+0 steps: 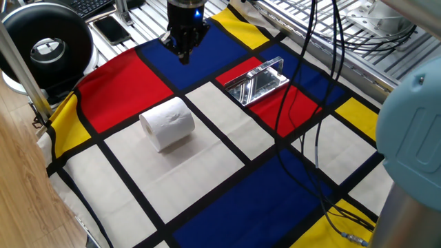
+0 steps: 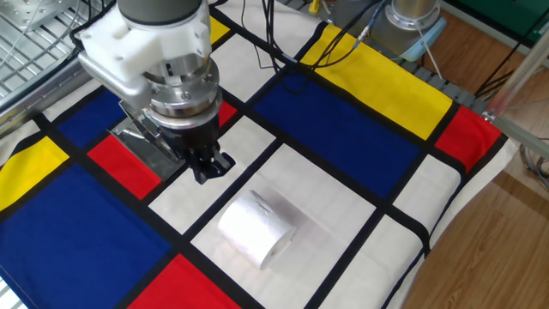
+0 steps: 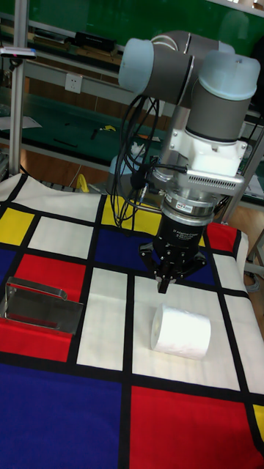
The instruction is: Put the toilet paper on its holder
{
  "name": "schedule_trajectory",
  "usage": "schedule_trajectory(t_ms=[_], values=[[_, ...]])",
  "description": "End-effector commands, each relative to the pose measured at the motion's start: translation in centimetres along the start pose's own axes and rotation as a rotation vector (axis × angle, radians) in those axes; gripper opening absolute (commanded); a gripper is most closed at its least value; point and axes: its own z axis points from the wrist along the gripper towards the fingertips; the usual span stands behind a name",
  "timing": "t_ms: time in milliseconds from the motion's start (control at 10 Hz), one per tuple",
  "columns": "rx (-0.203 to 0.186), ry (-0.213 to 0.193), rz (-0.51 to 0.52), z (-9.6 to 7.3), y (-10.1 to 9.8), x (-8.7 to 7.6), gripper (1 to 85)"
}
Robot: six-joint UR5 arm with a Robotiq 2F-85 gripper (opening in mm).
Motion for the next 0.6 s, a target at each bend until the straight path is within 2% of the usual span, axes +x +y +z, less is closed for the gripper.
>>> schedule_trajectory(t_ms=[0, 200, 400, 500], values=[[0.007, 0.009, -0.030, 0.05, -0.25, 0.18, 11.3], [0.003, 0.026, -0.085, 0.04, -0.17, 0.63, 11.7], [-0.017, 0.026, -0.107, 0.03, 0.35, 0.67, 11.7], [0.006, 0.021, -0.170, 0.22, 0.10, 0.58, 11.7]])
